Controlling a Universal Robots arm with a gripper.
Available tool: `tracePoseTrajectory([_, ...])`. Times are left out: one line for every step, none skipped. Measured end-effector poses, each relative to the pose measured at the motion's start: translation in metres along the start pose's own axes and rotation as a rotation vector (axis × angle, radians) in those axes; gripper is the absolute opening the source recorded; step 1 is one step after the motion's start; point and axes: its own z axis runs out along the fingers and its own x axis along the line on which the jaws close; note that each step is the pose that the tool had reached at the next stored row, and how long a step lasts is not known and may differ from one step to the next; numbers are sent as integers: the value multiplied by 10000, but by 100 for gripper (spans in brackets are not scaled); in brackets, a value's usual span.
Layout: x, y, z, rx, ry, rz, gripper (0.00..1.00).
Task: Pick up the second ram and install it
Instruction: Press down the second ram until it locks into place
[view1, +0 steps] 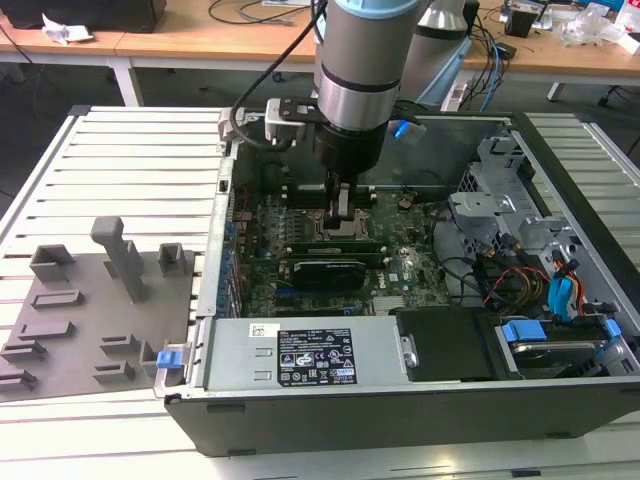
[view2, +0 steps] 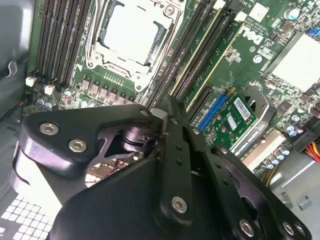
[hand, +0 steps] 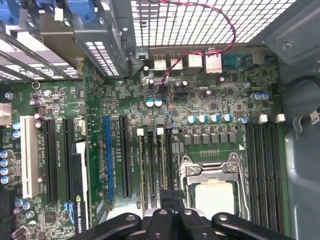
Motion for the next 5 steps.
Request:
tracePoseTrajectory([0,0,0,0,-1,0,11])
tracePoseTrajectory([0,0,0,0,-1,0,11])
tracePoseTrajectory([0,0,-1,0,0,0,11])
tracePoseTrajectory([0,0,-2,0,1,0,11])
tracePoseTrajectory([0,0,-1,0,-1,0,11])
